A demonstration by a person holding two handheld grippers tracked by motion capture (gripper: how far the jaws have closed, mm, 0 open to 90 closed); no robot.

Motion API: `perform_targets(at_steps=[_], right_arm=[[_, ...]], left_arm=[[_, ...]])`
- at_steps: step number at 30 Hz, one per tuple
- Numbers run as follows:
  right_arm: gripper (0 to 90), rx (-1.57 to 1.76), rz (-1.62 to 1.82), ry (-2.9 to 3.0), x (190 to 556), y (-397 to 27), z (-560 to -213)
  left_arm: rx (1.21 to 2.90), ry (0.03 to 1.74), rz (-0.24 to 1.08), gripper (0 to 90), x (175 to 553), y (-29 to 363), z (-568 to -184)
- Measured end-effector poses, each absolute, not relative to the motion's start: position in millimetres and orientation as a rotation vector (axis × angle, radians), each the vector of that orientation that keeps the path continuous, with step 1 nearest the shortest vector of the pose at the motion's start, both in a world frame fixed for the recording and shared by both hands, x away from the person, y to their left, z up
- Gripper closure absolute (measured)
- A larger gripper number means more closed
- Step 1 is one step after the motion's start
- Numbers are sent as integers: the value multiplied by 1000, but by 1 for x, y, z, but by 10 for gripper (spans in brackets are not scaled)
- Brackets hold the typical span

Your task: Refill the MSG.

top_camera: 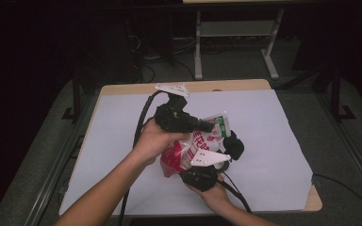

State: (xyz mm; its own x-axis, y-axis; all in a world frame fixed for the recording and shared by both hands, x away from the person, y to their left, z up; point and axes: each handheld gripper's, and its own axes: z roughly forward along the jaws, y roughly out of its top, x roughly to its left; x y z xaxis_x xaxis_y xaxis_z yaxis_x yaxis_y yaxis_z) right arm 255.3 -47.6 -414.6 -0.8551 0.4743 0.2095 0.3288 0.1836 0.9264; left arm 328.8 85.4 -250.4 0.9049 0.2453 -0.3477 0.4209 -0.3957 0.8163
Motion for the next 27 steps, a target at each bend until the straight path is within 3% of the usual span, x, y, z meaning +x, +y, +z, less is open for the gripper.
perform_targets(at_steps=[27], right_arm=[[900, 841, 1664, 2318, 255, -43, -416]], left_arm=[[1895, 500, -107, 900, 337, 161, -259]])
